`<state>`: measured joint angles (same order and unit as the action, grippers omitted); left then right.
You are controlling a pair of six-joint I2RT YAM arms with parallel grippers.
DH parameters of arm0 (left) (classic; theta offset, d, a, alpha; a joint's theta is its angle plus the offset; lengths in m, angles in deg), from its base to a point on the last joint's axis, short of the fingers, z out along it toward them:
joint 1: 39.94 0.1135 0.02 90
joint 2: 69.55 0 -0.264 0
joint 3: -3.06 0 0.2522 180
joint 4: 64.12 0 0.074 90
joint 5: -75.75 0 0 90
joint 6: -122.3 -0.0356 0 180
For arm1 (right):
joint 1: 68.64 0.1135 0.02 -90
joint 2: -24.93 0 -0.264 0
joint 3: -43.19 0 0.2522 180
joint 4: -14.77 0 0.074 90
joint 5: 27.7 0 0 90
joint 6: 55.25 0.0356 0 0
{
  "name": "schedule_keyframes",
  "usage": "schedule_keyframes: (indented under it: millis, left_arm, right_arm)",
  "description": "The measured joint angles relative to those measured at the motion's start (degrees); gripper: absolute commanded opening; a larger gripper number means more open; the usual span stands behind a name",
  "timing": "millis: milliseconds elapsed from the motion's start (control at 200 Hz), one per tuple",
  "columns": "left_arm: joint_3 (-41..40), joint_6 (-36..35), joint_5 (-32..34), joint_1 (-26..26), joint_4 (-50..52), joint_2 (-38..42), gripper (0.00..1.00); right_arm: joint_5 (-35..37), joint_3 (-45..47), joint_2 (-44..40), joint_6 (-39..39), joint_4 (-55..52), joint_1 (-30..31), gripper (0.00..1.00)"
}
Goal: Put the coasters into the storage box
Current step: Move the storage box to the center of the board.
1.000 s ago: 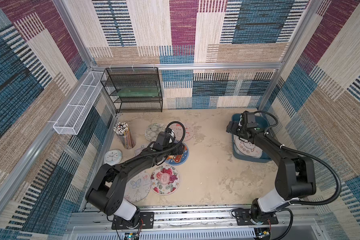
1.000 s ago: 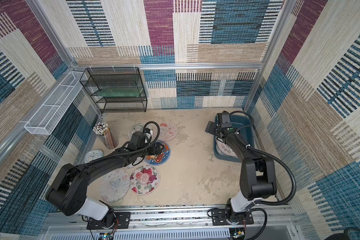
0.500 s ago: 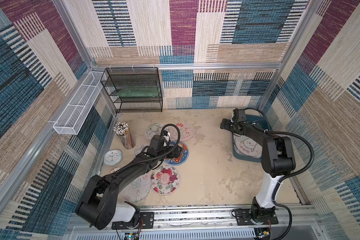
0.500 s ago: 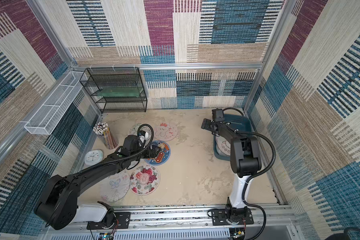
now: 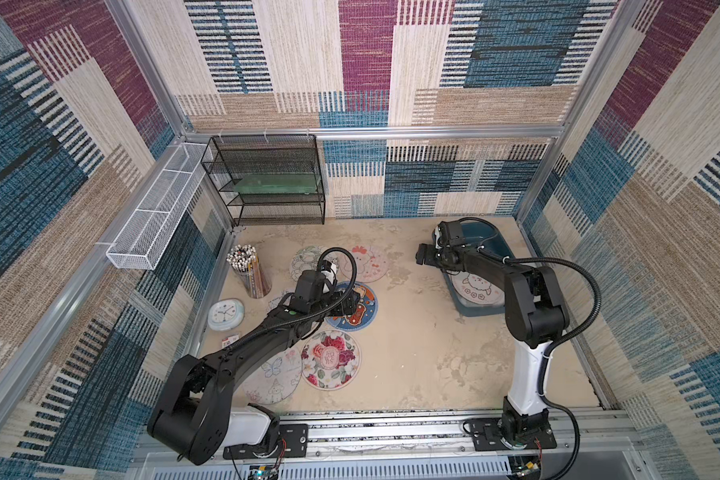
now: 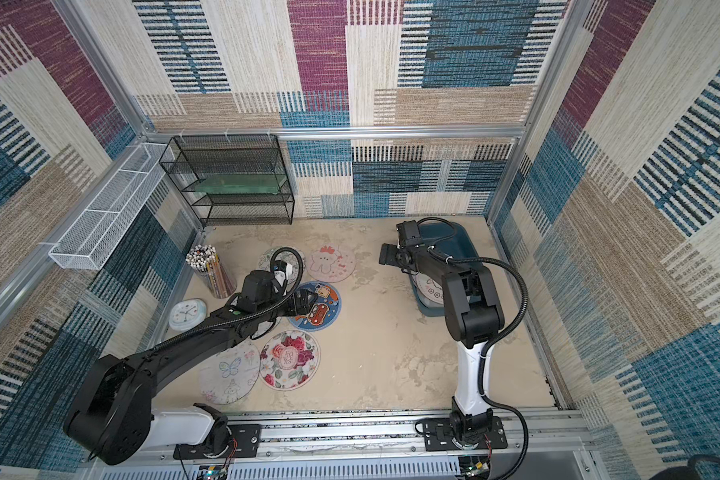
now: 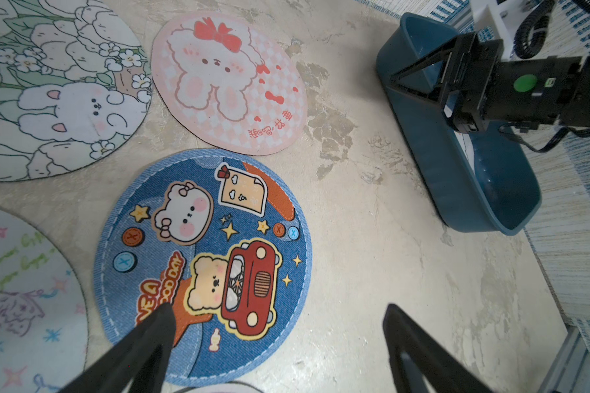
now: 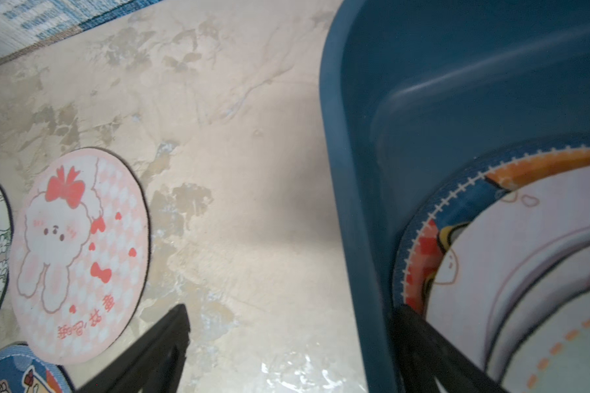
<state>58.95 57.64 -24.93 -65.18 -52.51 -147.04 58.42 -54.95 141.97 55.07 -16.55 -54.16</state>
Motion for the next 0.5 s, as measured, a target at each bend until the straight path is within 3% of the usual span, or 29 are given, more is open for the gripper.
schedule_keyframes:
  millis: [501]
  left_arm:
    - [0.0,0.4,1.5,0.9,0.5,-1.3,0.94]
  right_arm:
    - [-5.0,-5.9,0.2,2.2,-1.0,5.1,0.95]
